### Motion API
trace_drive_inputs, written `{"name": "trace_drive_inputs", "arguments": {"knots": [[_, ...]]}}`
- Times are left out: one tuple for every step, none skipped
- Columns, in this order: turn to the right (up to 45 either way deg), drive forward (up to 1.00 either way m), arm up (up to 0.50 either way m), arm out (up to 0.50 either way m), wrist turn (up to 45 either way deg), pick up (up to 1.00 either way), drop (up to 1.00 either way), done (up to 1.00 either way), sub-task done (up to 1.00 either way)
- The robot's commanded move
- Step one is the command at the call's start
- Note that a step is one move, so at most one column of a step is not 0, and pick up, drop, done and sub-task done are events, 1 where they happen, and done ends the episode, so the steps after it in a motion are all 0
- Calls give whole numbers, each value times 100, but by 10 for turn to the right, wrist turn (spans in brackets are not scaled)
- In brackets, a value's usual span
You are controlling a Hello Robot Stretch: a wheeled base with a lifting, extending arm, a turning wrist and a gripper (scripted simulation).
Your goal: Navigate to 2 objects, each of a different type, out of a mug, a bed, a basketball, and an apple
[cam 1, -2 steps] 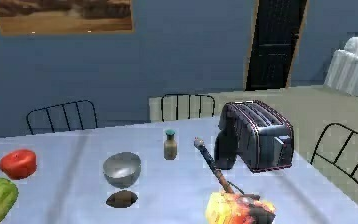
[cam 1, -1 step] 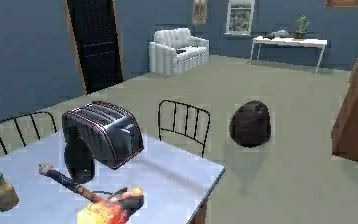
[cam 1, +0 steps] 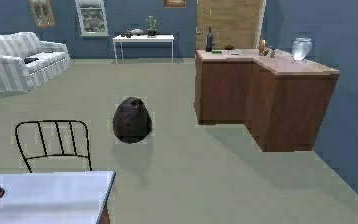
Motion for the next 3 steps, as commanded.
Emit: {"name": "trace_drive_inputs", "arguments": {"knots": [[0, 100, 0, 0, 0, 0, 0, 0, 0], [0, 100, 0, 0, 0, 0, 0, 0, 0], [0, 100, 0, 0, 0, 0, 0, 0, 0]]}}
